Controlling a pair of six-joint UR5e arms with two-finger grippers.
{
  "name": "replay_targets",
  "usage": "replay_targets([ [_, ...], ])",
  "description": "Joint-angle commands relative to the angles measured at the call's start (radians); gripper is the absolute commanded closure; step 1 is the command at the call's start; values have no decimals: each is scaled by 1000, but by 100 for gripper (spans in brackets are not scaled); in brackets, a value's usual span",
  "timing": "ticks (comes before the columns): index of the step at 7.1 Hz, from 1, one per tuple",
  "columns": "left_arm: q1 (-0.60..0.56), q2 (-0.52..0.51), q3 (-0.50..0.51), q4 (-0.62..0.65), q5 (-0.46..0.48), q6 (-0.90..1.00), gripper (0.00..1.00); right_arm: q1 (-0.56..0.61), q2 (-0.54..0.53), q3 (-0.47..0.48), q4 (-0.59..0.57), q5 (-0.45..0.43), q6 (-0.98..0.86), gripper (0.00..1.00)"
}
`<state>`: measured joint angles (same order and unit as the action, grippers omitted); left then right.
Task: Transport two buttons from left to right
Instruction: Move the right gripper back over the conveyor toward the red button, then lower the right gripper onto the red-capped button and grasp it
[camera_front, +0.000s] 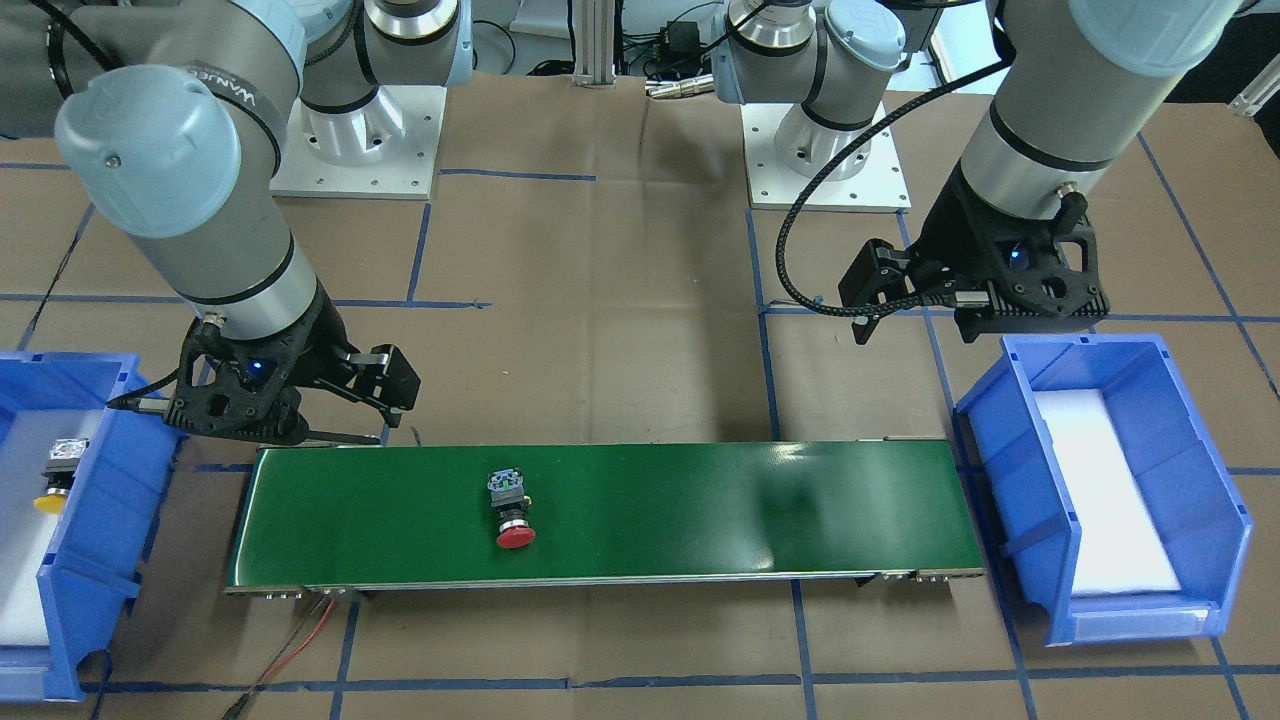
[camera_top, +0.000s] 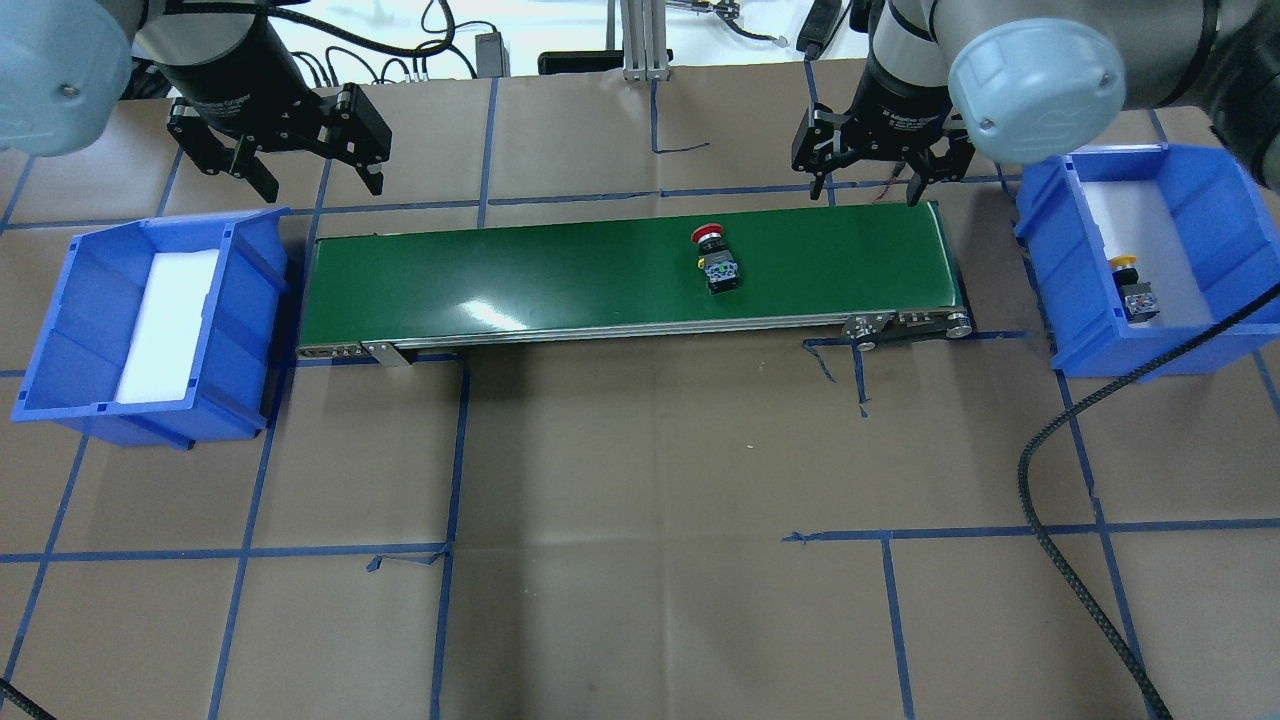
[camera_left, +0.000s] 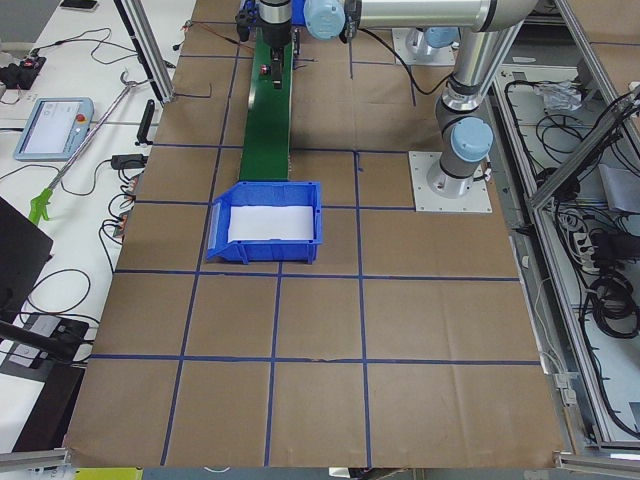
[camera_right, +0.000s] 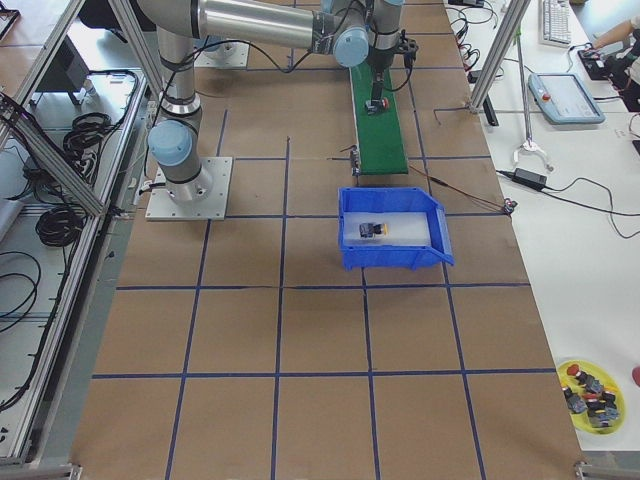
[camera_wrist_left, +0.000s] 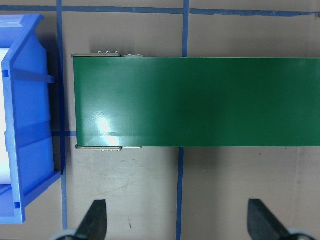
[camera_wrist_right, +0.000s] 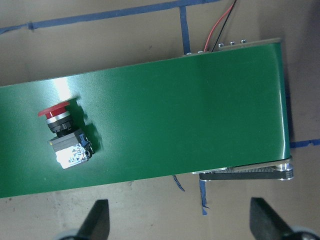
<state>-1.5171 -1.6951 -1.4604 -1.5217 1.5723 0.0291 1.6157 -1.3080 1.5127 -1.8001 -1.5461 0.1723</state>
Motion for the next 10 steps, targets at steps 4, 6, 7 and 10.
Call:
replay_targets([
  [4,0,0,-2,0,2,2,0,-2,68,98,-221,12,3,1],
  [6,0,0,-2,0,2,2,0,-2,99,99,-222,12,9,1],
  [7,0,0,-2,0,2,2,0,0,117,95,-243,12,10,1],
  [10,0,0,-2,0,2,2,0,3,133,99,-278,85,21,1],
])
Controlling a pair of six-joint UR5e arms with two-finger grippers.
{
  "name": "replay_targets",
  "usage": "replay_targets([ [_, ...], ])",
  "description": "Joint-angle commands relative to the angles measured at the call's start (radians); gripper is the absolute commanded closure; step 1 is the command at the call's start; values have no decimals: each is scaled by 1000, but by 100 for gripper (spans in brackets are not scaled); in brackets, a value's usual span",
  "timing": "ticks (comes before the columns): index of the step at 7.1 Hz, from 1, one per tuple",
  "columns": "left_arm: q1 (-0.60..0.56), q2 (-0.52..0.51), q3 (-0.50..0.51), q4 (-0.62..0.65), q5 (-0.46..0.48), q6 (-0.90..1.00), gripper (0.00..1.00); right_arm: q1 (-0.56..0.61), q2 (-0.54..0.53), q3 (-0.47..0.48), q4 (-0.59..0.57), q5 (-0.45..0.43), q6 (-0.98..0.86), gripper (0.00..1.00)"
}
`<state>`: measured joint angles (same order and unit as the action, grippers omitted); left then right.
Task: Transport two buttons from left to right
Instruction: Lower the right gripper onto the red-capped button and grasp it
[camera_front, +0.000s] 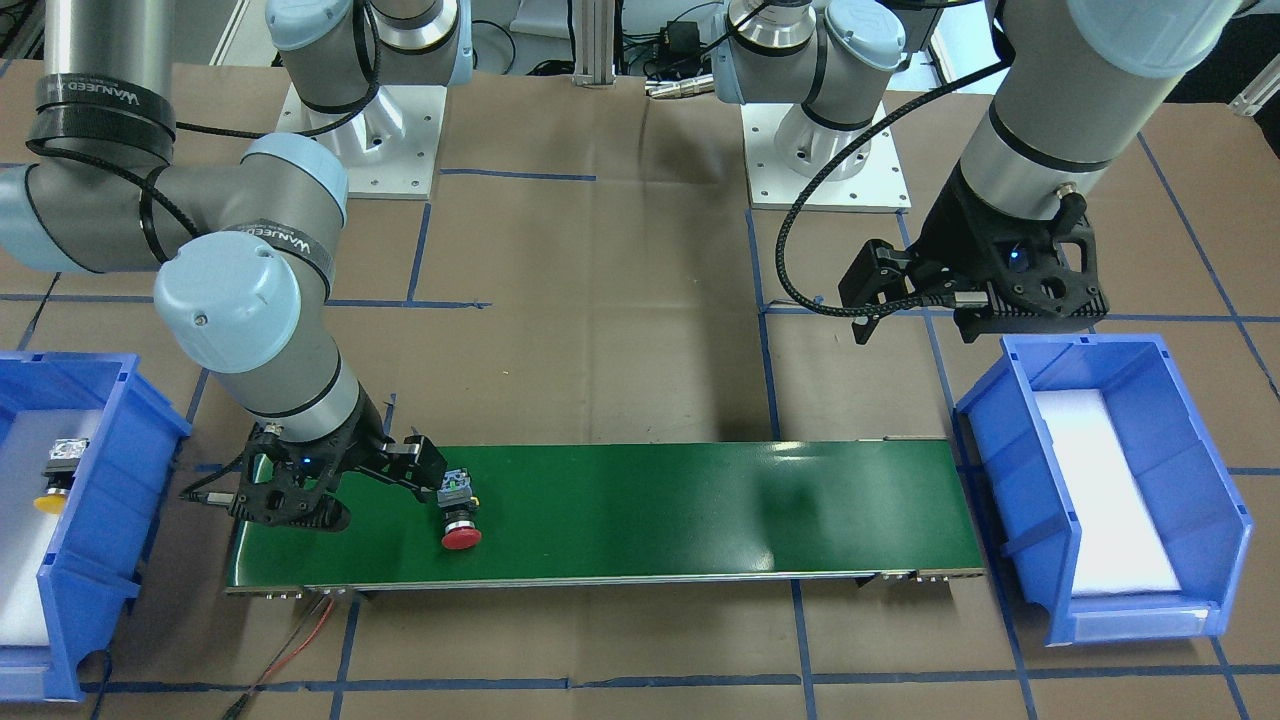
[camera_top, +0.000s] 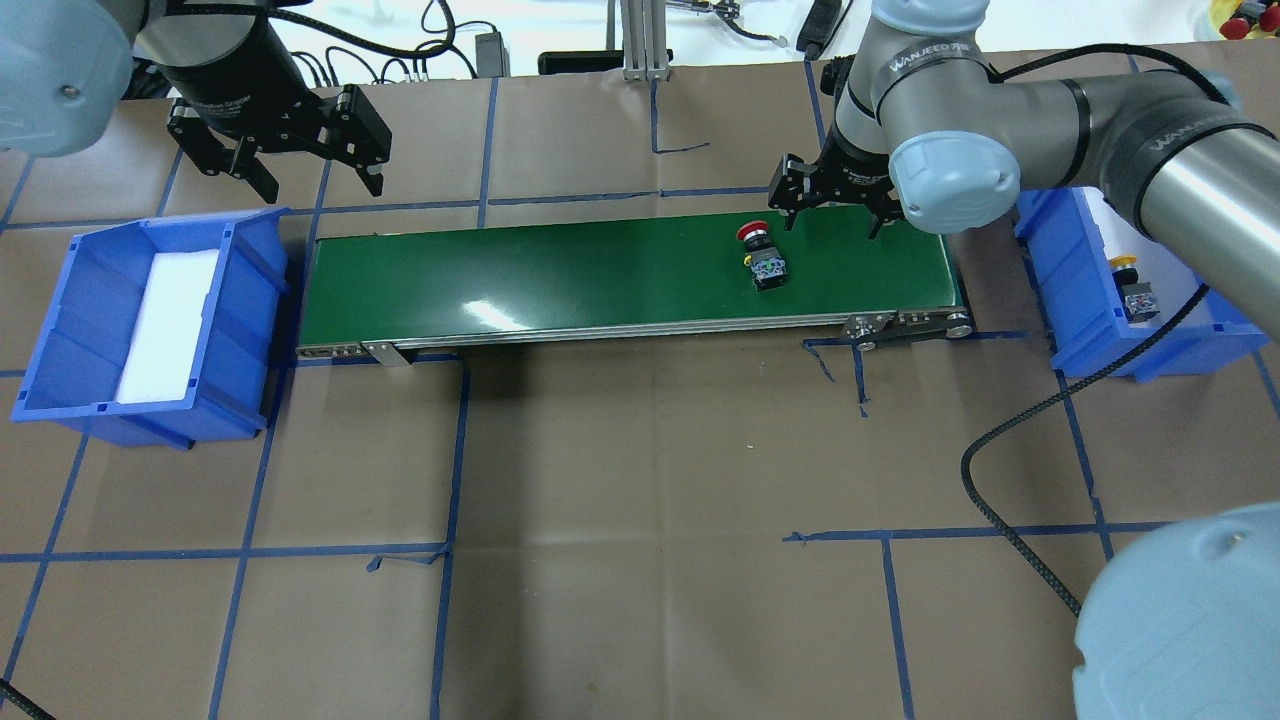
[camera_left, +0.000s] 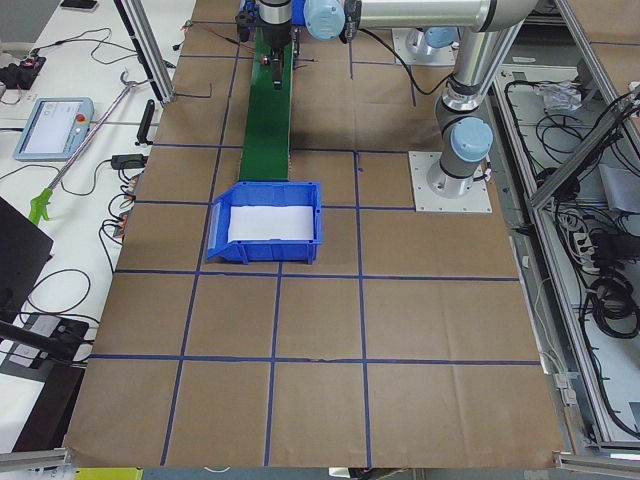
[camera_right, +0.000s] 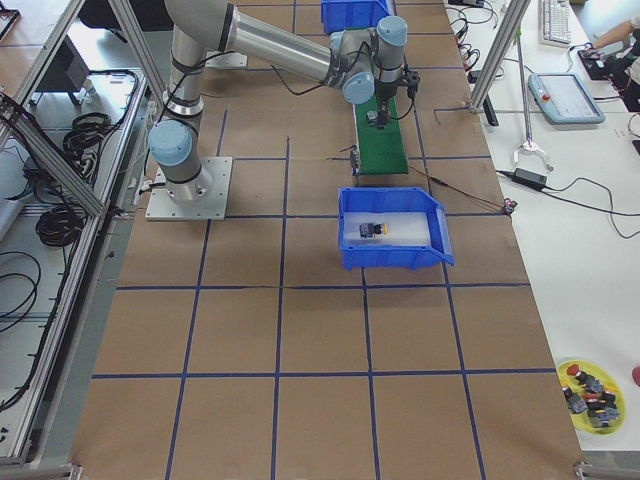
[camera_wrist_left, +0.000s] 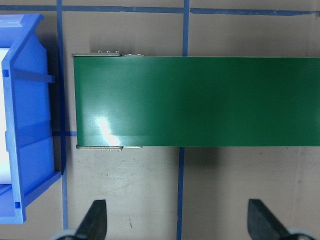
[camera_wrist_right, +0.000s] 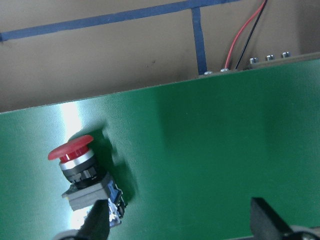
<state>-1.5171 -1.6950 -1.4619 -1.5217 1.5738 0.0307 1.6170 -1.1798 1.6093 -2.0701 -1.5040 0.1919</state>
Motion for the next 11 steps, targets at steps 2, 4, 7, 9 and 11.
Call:
replay_targets([
  [2,0,0,0,0,-2,-2,0,6,38,-3,-19,53,8,1],
  [4,0,0,0,0,-2,-2,0,7,63,-3,-45,51,9,1],
  [7,0,0,0,0,-2,-2,0,9,91,4,-42,47,8,3],
  [9,0,0,0,0,-2,-2,0,8,88,3,-24,28,-9,63],
  [11,0,0,2,0,-2,-2,0,1,75,-12,54,28,-11,95],
])
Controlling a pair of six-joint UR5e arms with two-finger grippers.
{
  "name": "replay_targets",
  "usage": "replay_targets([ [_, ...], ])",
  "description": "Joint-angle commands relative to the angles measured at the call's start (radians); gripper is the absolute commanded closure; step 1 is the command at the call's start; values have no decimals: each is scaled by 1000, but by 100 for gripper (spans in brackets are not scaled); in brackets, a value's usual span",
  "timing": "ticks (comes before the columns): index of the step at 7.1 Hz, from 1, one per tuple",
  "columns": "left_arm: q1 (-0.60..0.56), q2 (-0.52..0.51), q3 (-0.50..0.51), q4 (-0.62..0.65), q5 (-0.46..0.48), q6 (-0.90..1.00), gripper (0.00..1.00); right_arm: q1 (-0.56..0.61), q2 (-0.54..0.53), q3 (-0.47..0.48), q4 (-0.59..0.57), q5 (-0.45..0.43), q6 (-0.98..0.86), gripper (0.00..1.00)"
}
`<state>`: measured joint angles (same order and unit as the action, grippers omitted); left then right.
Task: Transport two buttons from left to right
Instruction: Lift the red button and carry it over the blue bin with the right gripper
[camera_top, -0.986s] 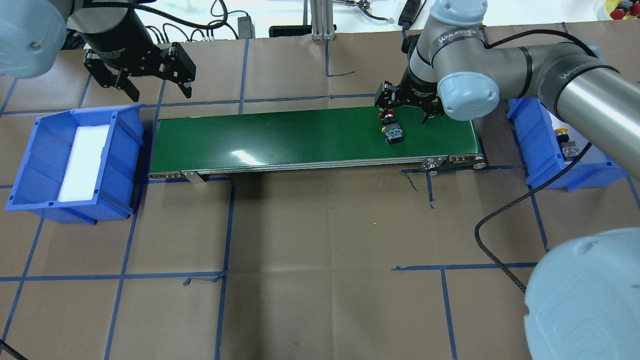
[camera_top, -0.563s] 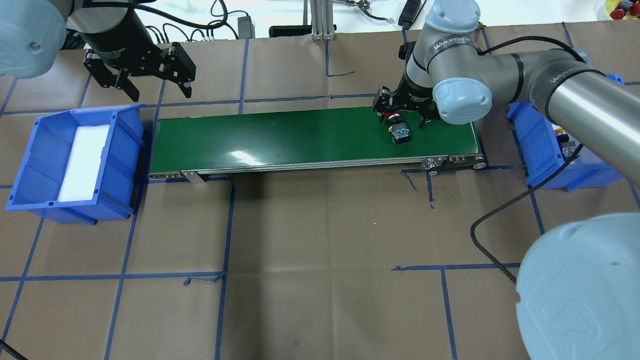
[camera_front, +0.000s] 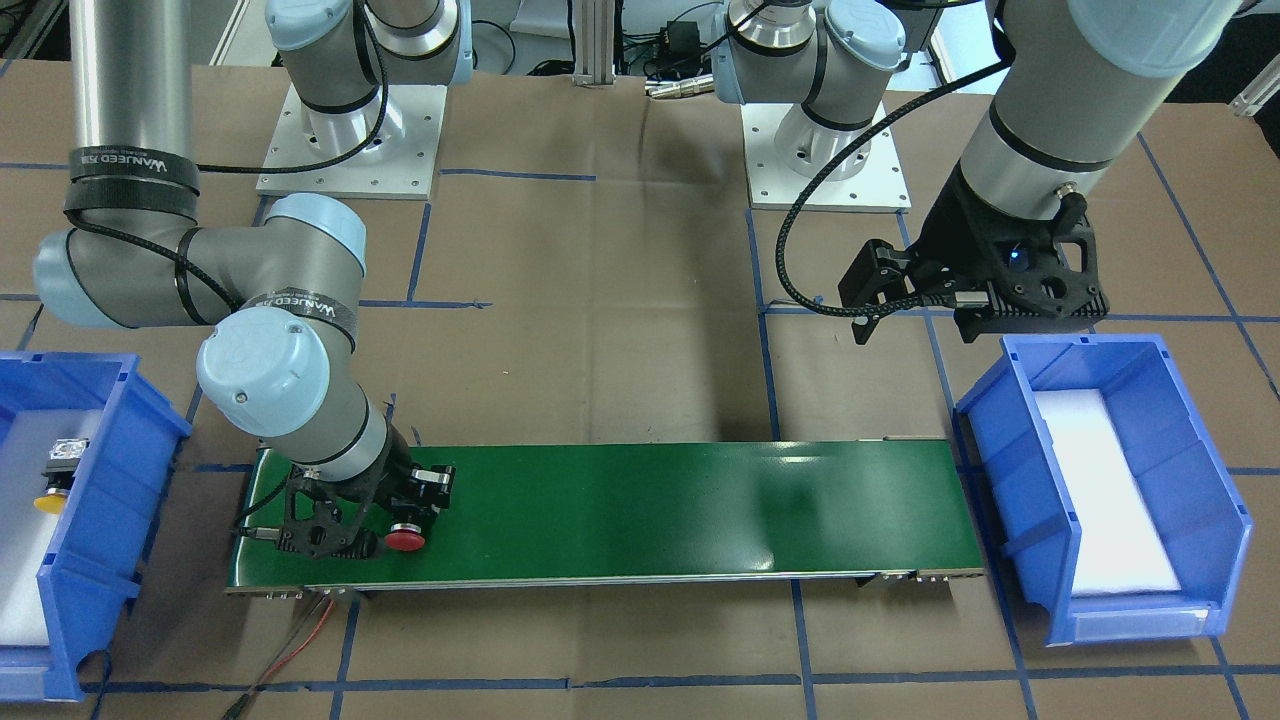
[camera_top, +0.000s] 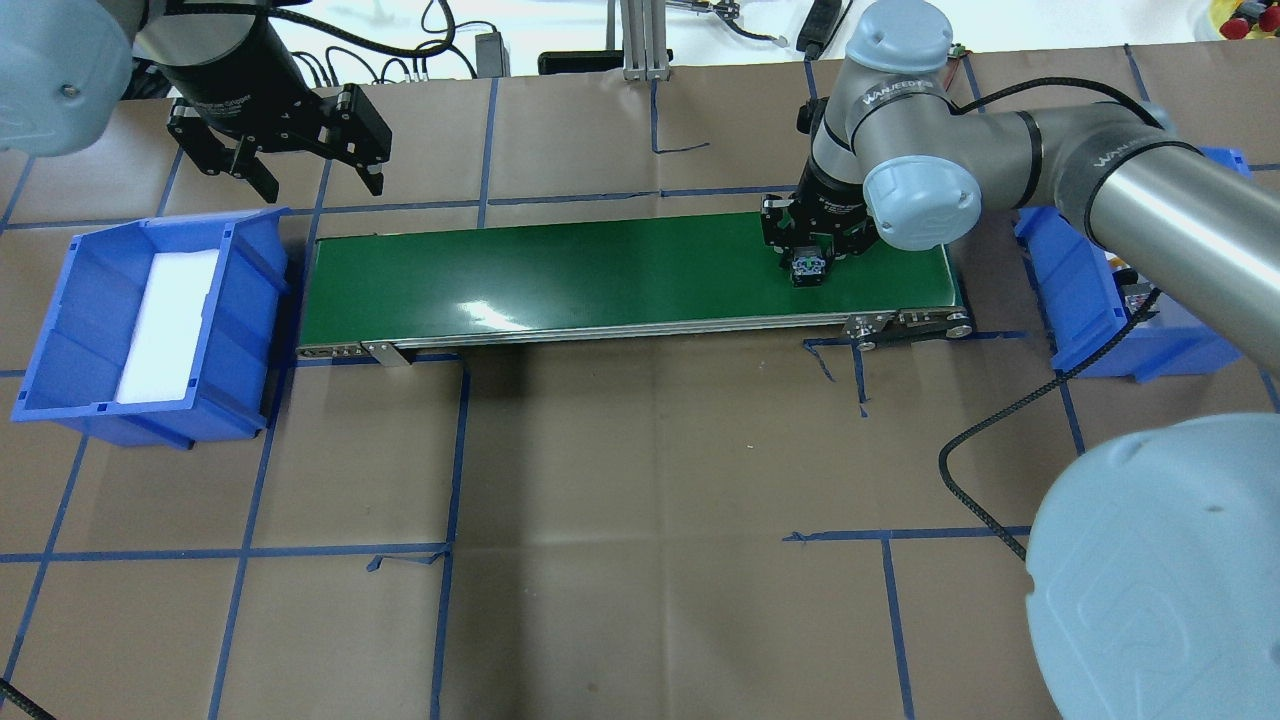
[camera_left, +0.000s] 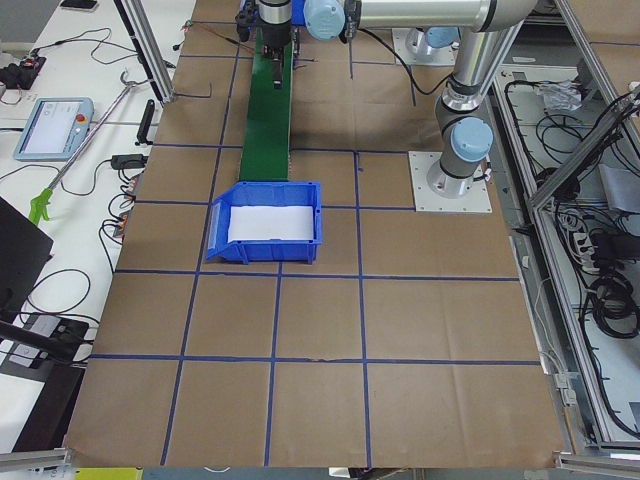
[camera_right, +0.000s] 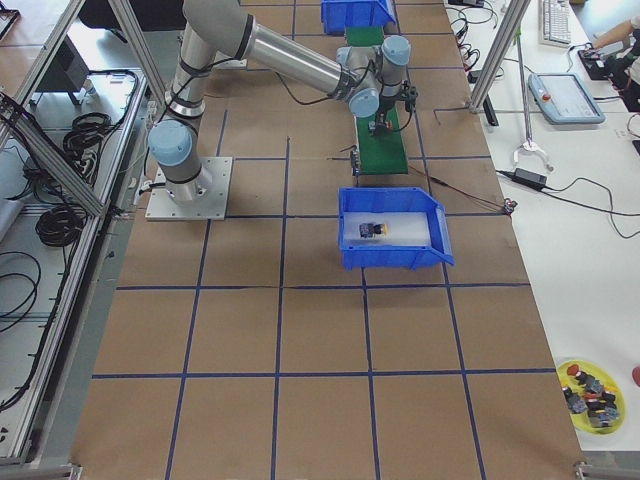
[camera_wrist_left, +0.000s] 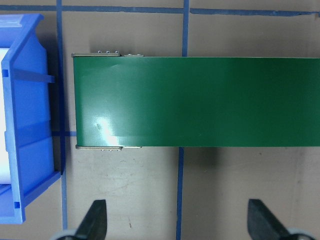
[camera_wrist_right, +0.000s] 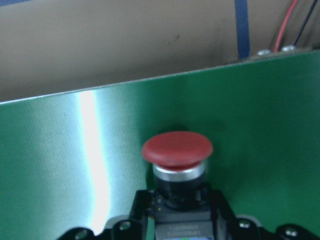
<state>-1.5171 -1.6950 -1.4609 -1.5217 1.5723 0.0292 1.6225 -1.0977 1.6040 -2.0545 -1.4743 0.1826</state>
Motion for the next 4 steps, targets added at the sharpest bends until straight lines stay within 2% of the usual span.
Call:
replay_targets([
  [1,0,0,1,0,0,0,0,-7,-22,-9,40,-7,-3,97],
  [2,0,0,1,0,0,0,0,-15,-57,-19,56,-26,-23,97],
  [4,0,0,1,0,0,-2,0,-126,-103,-121,239,-30,-166,96],
])
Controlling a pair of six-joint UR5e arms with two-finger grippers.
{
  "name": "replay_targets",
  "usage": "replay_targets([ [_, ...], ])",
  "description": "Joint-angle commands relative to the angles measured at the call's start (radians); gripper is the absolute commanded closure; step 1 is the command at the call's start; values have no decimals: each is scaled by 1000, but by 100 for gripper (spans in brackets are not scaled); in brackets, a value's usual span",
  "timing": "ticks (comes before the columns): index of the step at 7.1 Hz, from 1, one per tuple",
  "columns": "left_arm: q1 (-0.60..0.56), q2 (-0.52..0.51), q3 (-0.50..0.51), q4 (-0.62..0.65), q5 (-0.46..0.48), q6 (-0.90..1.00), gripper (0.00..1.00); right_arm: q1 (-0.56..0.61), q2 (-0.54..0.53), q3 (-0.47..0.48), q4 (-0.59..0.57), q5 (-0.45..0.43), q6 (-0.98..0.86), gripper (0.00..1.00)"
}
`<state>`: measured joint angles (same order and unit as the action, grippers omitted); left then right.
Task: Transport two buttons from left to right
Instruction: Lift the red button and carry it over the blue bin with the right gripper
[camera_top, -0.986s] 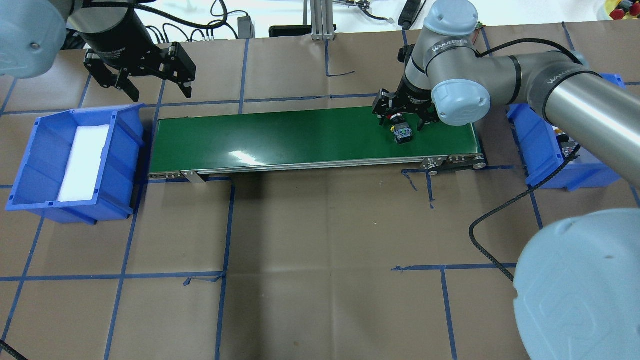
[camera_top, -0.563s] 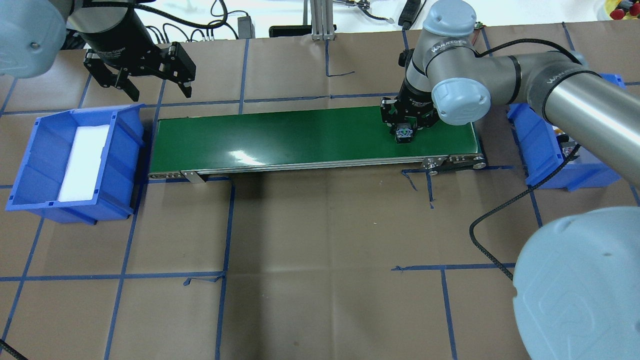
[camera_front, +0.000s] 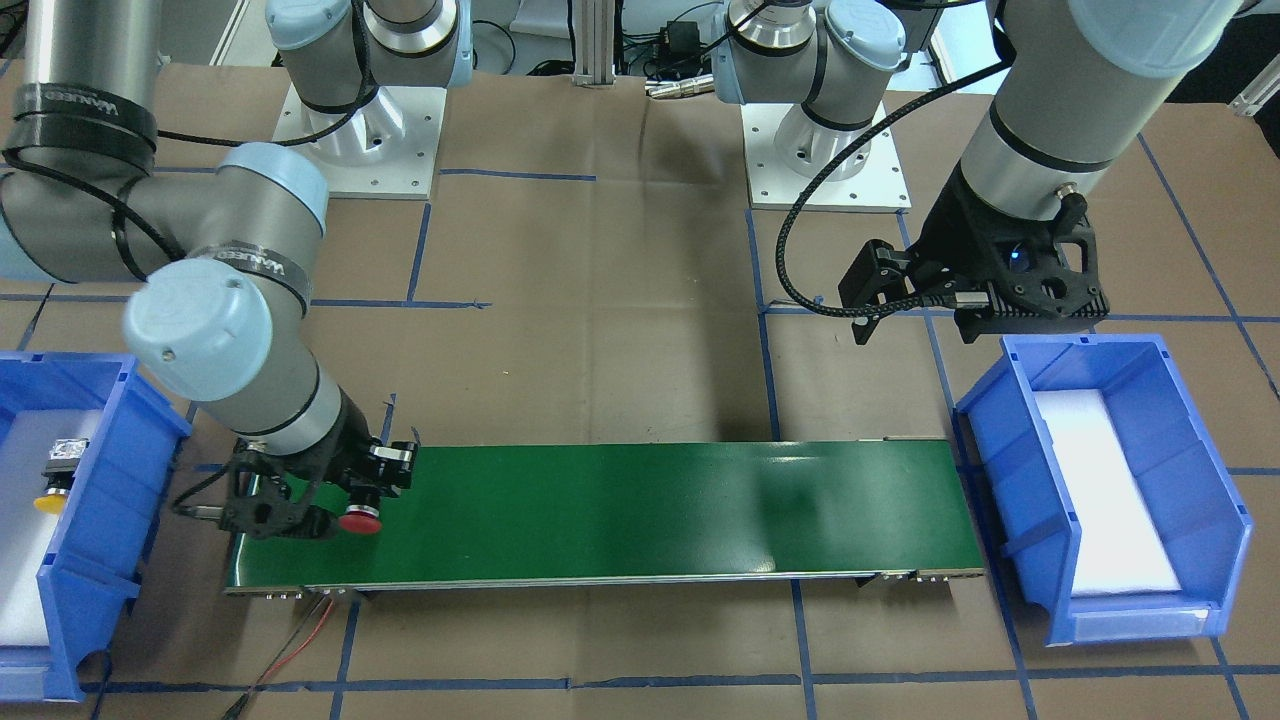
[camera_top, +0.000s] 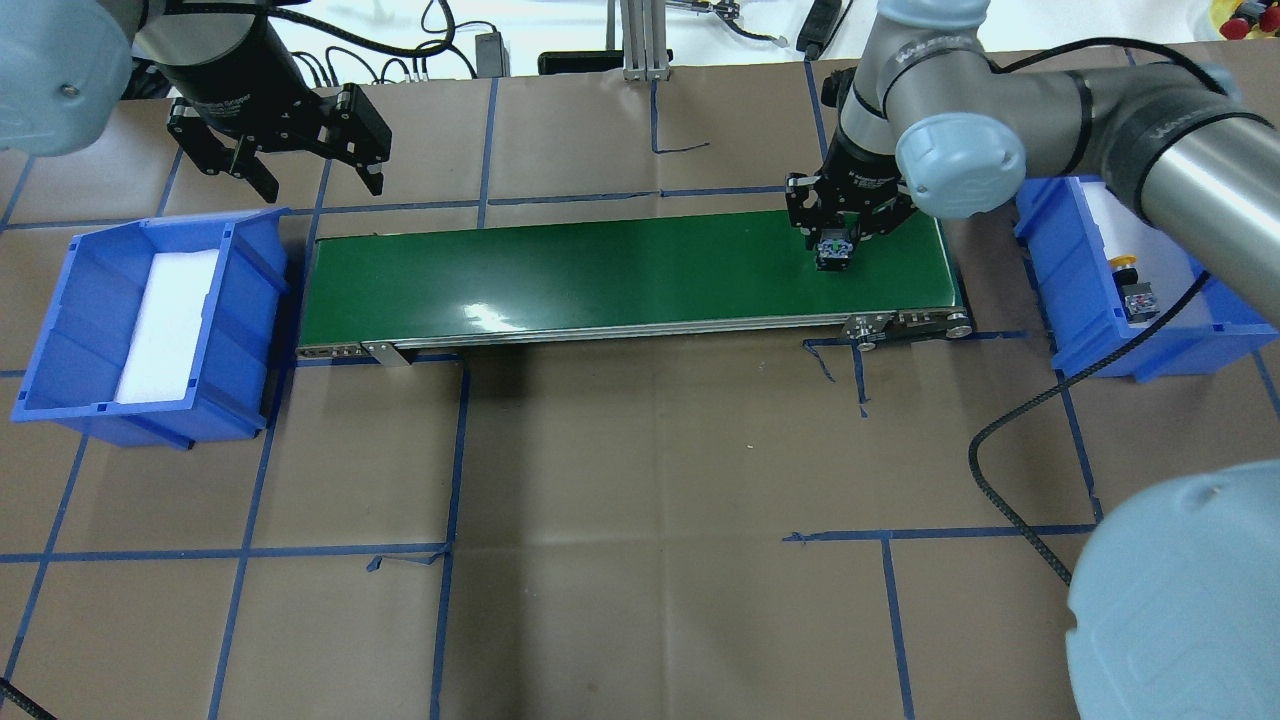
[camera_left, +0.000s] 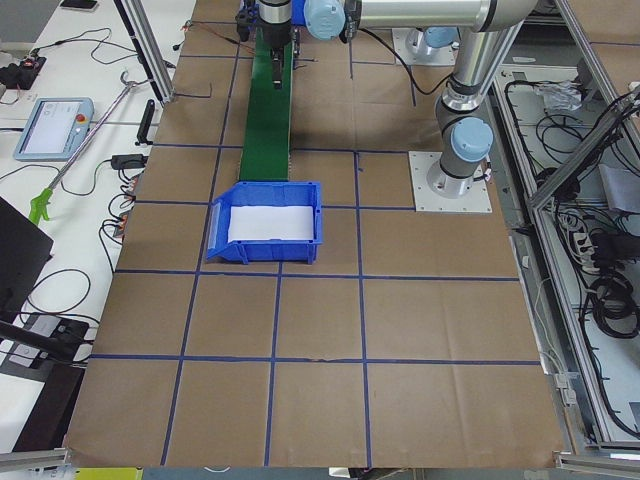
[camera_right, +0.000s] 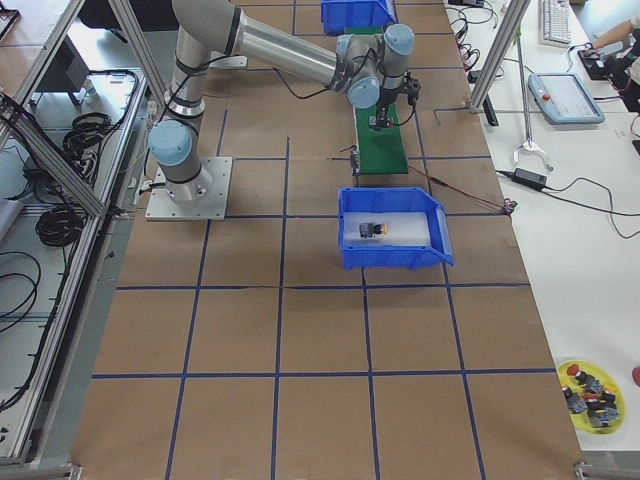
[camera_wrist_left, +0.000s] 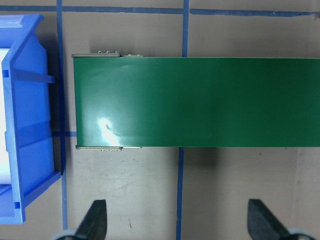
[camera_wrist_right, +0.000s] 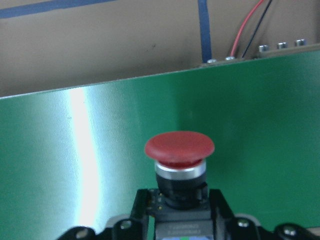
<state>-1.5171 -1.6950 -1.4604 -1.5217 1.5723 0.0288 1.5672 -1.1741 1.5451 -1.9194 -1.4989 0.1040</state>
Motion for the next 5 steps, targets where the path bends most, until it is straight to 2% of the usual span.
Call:
replay_targets([
  [1,0,0,0,0,0,-1,0,-158,-30,-129,179,-11,-206,96],
  [2,0,0,-2,0,-2,-1,0,-247,-25,-204,236,-59,-403,96],
  [3,0,0,-2,0,0,-3,0,-318,-18,-235,243,-72,-512,96],
  [5,0,0,-2,0,-2,-4,0,-425,8,-241,203,-160,-691,96],
])
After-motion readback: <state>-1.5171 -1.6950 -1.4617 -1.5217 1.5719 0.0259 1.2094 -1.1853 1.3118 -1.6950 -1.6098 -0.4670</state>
